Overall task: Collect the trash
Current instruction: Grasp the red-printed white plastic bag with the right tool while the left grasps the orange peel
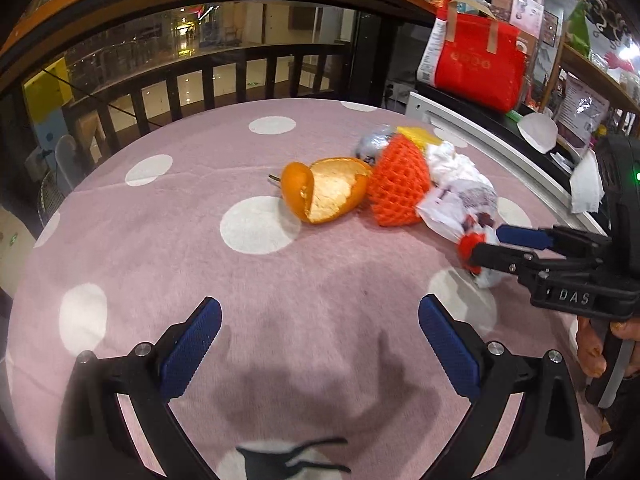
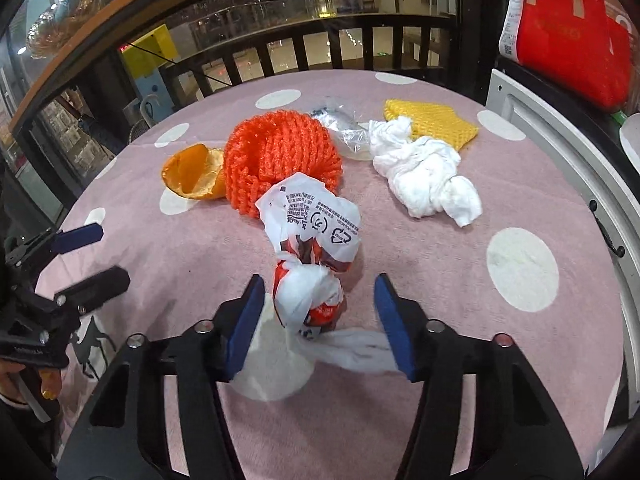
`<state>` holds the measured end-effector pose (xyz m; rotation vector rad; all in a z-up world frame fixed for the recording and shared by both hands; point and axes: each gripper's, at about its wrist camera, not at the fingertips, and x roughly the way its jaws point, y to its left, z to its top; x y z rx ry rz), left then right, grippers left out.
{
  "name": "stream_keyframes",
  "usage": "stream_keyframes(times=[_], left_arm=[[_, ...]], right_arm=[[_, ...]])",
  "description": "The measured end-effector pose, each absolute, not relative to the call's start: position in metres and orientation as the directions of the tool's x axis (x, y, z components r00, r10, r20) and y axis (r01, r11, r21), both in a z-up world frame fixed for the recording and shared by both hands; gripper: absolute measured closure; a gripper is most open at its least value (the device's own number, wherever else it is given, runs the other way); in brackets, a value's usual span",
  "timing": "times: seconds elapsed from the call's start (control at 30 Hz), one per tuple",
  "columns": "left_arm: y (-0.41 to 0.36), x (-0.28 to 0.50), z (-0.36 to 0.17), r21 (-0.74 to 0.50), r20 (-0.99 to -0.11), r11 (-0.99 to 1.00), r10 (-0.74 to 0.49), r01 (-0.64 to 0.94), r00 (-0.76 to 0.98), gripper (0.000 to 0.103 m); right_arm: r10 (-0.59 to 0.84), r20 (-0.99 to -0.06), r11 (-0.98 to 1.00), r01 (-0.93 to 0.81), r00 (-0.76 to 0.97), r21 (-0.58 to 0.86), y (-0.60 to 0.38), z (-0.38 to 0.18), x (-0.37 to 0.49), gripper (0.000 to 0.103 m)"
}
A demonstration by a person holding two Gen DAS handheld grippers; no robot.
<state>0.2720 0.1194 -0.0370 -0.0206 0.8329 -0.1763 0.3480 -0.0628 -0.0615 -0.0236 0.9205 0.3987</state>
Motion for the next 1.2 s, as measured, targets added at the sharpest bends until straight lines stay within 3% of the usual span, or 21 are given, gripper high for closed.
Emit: stream_keyframes(times=[0.07,0.3,0.5,0.6,0.67,1.2], left_arm=[[0.123,0.283,-0.037,-0.096,-0.729,0.986,-0.165,0.139,0.665,0.006],[0.132,0.325,-0.036,-0.141,-0.707,0.986,-0.163,0.089,0.688,0.015],[0.138,0.356,-0.048,-0.225,-0.725,0.974,-0.193,0.037,0.661,0.038],[0.138,0.365,-0.052,-0.251,-0.73,0.968,-0.203,0.02,0.653,0.057],[0.138,0.366,-0.052,-0.28,-0.722,0.96,-0.228,0.025,0.653,0.076],[0.16,0.287,-0.021,-0.265,-0.641,0.964,-0.171,-0.006,0.749,0.082]], right_arm=[[0.331,-0.788,0.924,-0.347,0.519,0.159,-0.062,-0.065,0.352,0.072],[0.348,-0.761,0.919,-0.359,0.548,0.162,-0.069,-0.054,0.338,0.078],[0.34,-0.732,0.92,-0.369,0.591,0.13,-0.08,-0.039,0.311,0.078],[0.337,-0.72,0.921,-0.371,0.606,0.118,-0.085,-0.034,0.298,0.078],[0.329,-0.717,0.923,-0.371,0.615,0.106,-0.087,-0.031,0.291,0.078],[0.3,-0.68,0.943,-0.314,0.669,0.107,-0.12,-0.025,0.252,0.078]])
